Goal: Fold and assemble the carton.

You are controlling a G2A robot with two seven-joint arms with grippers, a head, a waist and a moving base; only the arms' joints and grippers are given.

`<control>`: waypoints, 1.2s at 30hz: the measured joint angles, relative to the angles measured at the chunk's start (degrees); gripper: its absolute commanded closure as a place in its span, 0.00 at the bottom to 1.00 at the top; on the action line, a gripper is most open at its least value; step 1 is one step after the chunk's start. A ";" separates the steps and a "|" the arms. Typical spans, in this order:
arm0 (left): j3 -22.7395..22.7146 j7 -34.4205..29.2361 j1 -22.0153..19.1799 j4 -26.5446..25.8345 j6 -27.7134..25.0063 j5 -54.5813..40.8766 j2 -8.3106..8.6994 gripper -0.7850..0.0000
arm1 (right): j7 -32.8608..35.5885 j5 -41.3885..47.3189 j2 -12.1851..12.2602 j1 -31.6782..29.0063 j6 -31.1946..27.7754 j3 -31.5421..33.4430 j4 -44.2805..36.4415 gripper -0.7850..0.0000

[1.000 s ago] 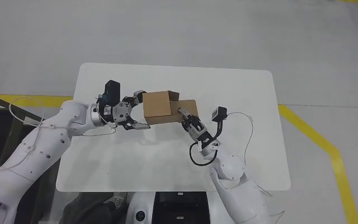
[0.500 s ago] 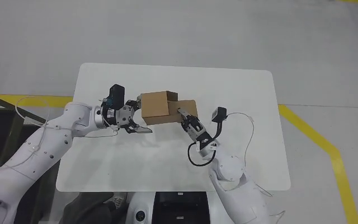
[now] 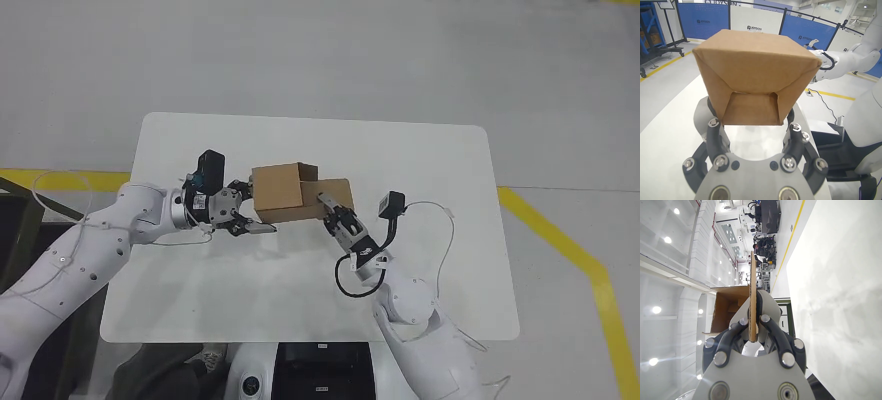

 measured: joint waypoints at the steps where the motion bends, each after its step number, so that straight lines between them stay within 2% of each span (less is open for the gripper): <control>1: 0.20 0.08 -0.13 0.09 0.00 -0.12 0.04 0.15 | -0.02 0.01 0.02 0.04 0.01 -0.07 0.03 1.00; 13: 2.25 1.14 -1.62 0.86 0.00 -0.74 0.56 0.24 | -0.50 0.67 0.25 0.54 -0.14 -0.53 0.30 1.00; 18: 3.07 1.56 -2.13 1.20 0.00 -1.07 0.74 0.25 | -0.56 1.20 0.36 0.68 -0.06 -0.58 0.43 0.98; 23: 3.80 2.04 -2.64 1.43 0.00 -1.25 0.93 0.22 | -0.55 1.61 0.45 0.90 -0.02 -0.70 0.61 0.78; 25: 4.02 2.34 -2.78 1.47 0.00 -1.25 1.01 0.23 | -0.63 1.68 0.48 0.98 0.01 -0.75 0.65 0.73; 29: 4.53 2.91 -3.10 1.58 0.00 -1.04 1.21 0.31 | -0.96 1.82 0.55 1.08 -0.09 -0.87 0.69 0.66; 36: 5.43 3.94 -3.57 1.82 0.00 -0.85 1.48 0.39 | -1.38 2.36 0.65 1.22 -0.29 -0.89 0.72 0.64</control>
